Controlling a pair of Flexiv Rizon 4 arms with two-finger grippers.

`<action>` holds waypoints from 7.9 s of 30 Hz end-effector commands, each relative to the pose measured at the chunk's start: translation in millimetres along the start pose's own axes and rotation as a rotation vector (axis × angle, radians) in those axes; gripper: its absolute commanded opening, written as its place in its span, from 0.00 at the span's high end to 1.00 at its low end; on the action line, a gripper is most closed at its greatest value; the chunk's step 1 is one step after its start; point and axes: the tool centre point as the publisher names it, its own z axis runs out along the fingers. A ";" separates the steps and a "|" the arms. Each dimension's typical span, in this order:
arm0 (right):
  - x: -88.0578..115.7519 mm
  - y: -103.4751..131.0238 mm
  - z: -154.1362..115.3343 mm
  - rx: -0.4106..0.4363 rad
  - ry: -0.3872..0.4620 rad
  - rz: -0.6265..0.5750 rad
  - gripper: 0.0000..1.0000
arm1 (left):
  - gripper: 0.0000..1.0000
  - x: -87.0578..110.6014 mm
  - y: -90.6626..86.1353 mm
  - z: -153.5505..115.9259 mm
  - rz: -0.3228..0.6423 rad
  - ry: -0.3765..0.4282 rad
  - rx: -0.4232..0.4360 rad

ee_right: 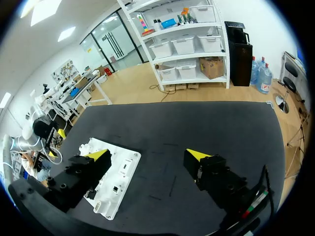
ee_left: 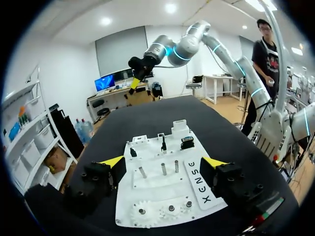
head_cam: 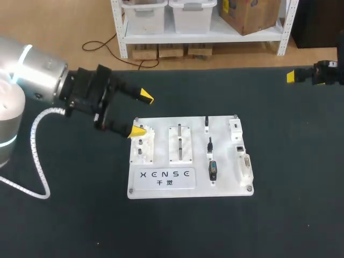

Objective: Insert the Ethernet cable into its matching sockets.

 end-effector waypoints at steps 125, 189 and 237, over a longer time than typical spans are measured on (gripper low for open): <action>150.6 163.5 143.4 0.484 0.587 0.007 0.80 | 0.00 18.0 -33.5 33.0 -0.149 -0.035 -0.073; 142.2 98.2 101.3 0.556 0.604 0.085 1.00 | 0.00 18.0 -33.5 33.0 -0.149 -0.035 -0.073; 148.2 97.9 105.9 0.558 0.621 0.055 1.00 | 0.00 18.0 -33.5 33.0 -0.149 -0.035 -0.073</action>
